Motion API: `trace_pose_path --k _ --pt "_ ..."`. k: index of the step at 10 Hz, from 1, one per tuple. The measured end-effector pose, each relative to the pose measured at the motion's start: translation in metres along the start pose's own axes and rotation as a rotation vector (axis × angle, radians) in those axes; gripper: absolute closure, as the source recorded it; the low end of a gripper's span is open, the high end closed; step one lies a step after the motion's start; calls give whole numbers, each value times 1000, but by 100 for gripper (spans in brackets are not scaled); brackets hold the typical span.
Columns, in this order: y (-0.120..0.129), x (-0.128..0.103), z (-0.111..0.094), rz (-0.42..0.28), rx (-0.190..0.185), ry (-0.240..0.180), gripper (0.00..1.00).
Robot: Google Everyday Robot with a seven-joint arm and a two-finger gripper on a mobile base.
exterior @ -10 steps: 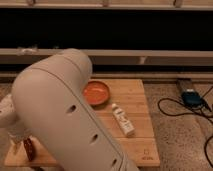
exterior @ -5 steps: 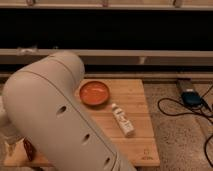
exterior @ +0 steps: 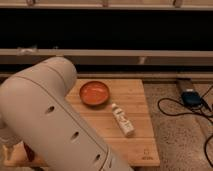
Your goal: Place the pepper on the white sponge
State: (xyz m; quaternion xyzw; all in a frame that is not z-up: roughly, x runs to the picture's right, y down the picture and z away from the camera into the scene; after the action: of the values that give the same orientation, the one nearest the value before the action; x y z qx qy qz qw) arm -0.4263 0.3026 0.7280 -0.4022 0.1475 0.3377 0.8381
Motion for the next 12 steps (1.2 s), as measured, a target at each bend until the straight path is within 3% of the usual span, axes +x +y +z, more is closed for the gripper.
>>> trace_pose_path --k 3,9,11,12 --pt "2 2 12 2 1 34 22" --pt "-7 9 20 22 -8 52 82" --pt "-17 13 10 38 -11 33 98" --pt "-22 15 1 43 -11 17 100"
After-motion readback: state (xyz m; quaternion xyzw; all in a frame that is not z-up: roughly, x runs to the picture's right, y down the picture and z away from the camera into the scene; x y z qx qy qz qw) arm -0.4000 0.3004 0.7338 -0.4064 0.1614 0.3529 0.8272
